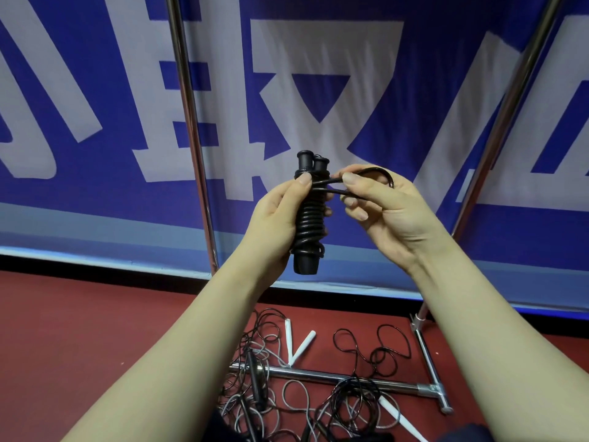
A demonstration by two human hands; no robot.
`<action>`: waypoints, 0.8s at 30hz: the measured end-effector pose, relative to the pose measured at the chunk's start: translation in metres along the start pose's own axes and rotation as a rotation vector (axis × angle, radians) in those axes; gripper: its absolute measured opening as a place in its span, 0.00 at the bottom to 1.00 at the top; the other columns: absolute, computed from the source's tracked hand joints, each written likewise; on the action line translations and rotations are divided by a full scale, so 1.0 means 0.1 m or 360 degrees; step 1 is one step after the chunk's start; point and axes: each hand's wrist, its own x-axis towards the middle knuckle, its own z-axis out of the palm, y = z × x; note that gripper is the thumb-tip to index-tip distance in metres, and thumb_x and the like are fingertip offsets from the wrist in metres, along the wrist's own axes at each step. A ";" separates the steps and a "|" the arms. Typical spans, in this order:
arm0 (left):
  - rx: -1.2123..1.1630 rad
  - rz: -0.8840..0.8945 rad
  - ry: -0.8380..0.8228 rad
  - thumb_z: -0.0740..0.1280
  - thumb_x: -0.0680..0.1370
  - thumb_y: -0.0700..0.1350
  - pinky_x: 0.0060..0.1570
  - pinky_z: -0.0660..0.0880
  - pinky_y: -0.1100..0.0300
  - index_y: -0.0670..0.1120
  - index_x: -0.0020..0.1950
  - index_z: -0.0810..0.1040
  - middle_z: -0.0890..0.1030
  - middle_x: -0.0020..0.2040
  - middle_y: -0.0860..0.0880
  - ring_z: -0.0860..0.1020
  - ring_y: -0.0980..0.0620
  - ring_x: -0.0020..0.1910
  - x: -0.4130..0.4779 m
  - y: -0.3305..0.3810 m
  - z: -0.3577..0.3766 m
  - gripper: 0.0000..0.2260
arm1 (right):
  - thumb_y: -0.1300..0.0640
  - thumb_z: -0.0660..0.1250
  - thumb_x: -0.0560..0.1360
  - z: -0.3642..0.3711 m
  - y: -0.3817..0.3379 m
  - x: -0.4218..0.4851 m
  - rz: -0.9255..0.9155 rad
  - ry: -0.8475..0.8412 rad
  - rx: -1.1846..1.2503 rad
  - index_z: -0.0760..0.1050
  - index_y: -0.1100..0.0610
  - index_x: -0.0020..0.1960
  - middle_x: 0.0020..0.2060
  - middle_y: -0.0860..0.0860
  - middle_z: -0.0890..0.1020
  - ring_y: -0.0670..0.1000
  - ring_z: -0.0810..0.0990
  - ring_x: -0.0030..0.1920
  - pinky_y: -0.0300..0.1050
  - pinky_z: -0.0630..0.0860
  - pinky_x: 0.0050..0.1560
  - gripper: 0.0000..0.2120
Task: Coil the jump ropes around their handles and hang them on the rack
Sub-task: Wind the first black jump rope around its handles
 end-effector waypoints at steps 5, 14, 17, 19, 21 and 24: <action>-0.0136 -0.0075 0.0010 0.58 0.83 0.51 0.29 0.74 0.61 0.44 0.53 0.81 0.81 0.38 0.45 0.77 0.48 0.33 0.00 0.03 0.01 0.15 | 0.65 0.69 0.67 -0.02 0.03 -0.02 0.0117 -0.0104 0.0080 0.82 0.60 0.43 0.37 0.54 0.82 0.48 0.76 0.31 0.35 0.72 0.30 0.06; -0.0455 -0.0291 -0.0398 0.57 0.77 0.52 0.27 0.74 0.61 0.41 0.51 0.79 0.79 0.35 0.45 0.76 0.48 0.30 -0.03 0.10 -0.02 0.17 | 0.62 0.73 0.63 0.00 0.05 0.04 0.0107 -0.0017 0.0059 0.82 0.57 0.36 0.33 0.55 0.79 0.50 0.71 0.31 0.34 0.69 0.27 0.02; -0.0459 -0.0206 -0.0474 0.60 0.77 0.58 0.25 0.72 0.62 0.42 0.48 0.79 0.77 0.35 0.45 0.74 0.51 0.29 -0.02 0.07 -0.03 0.20 | 0.63 0.72 0.65 0.00 0.02 0.02 0.0078 -0.0062 -0.0099 0.80 0.60 0.38 0.32 0.55 0.78 0.48 0.73 0.29 0.34 0.69 0.27 0.03; -0.0376 -0.0145 -0.0506 0.63 0.73 0.60 0.24 0.71 0.63 0.43 0.49 0.77 0.77 0.35 0.46 0.74 0.53 0.28 0.00 0.04 -0.03 0.20 | 0.64 0.72 0.64 0.00 -0.01 0.02 0.0035 -0.0080 -0.0145 0.80 0.60 0.39 0.32 0.54 0.78 0.48 0.73 0.29 0.35 0.70 0.27 0.04; -0.0365 -0.0142 -0.0514 0.63 0.76 0.55 0.24 0.72 0.62 0.41 0.53 0.74 0.78 0.35 0.46 0.75 0.53 0.28 0.02 0.02 -0.04 0.18 | 0.65 0.73 0.64 0.00 -0.03 0.02 -0.0007 -0.0087 -0.0134 0.81 0.60 0.38 0.30 0.53 0.78 0.48 0.73 0.28 0.35 0.71 0.28 0.04; -0.0478 -0.0192 -0.0492 0.62 0.77 0.52 0.28 0.74 0.61 0.38 0.61 0.73 0.79 0.38 0.45 0.77 0.52 0.31 0.04 -0.01 -0.05 0.20 | 0.66 0.71 0.66 0.00 -0.07 0.00 -0.0029 -0.0149 -0.0139 0.79 0.62 0.40 0.29 0.53 0.78 0.49 0.73 0.28 0.37 0.72 0.31 0.04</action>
